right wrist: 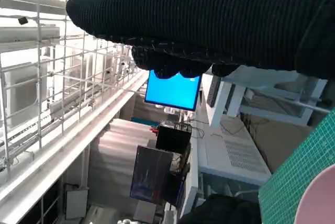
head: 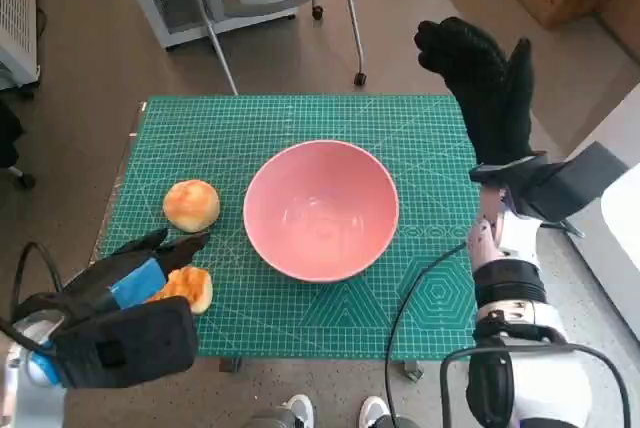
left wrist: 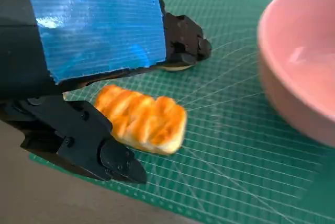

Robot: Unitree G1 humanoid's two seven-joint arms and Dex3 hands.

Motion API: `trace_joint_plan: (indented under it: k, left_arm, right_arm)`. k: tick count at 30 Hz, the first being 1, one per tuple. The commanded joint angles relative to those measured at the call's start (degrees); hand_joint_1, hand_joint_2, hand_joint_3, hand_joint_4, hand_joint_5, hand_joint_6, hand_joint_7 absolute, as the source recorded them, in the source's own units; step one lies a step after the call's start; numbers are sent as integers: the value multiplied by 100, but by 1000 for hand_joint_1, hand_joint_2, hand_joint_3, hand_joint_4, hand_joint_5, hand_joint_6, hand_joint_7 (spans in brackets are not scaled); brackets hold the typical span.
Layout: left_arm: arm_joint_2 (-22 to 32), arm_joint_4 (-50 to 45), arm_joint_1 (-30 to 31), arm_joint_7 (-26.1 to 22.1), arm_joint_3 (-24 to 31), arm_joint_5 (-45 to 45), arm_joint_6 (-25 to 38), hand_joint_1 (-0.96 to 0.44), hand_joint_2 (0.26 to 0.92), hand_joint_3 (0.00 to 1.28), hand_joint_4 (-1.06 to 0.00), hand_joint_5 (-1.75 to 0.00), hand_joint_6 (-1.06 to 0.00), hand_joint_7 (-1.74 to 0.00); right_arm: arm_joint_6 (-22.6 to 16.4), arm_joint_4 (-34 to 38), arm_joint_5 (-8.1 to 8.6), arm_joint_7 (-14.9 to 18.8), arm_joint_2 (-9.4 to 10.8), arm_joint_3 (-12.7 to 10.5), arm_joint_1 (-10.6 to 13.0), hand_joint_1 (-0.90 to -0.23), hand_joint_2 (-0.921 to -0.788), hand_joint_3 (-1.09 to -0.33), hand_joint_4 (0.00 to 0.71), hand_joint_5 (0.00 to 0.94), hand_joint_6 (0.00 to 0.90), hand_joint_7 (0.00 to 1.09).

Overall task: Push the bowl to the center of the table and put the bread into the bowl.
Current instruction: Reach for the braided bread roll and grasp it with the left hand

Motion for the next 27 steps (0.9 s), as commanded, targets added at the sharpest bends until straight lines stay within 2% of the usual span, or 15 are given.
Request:
trace_joint_plan:
  k: [1, 10, 16, 22, 26, 27]
  left_arm:
    - [-145, 362, -45, 32, -259, 319, -164, 95, 697, 17, -112, -12, -319, -24]
    - [-274, 993, -268, -146, -720, 885, -261, 109, 726, 37, -209, -22, -422, -30]
    - [-394, 1376, -396, -222, -973, 1299, -440, 123, 748, 75, -355, -22, -507, -23]
    - [-485, 1615, -377, -269, -978, 1538, -709, 131, 772, 119, -546, -58, -595, -35]
    - [-535, 1769, -335, -253, -929, 1671, -936, 151, 794, 147, -747, -168, -705, -66]
    - [-547, 1797, -327, -256, -913, 1695, -979, 229, 837, 137, -710, -563, -758, -79]
  right_arm:
    - [113, 11, 44, 22, 39, 0, 169, -683, -921, -668, 203, 6, 340, 14]
    - [135, -50, 74, 19, 53, -8, 218, -697, -921, -667, 201, 3, 341, 11]
    - [107, -45, 55, 6, 82, 13, 257, -704, -921, -665, 200, 2, 341, 10]
    - [69, 3, 32, 8, 117, 21, 286, -703, -921, -663, 193, 0, 340, 8]
    - [50, 56, 21, 16, 117, 13, 290, -692, -921, -663, 188, 0, 338, 6]
    - [48, 67, 21, 20, 116, 11, 289, -686, -921, -663, 188, 0, 338, 5]
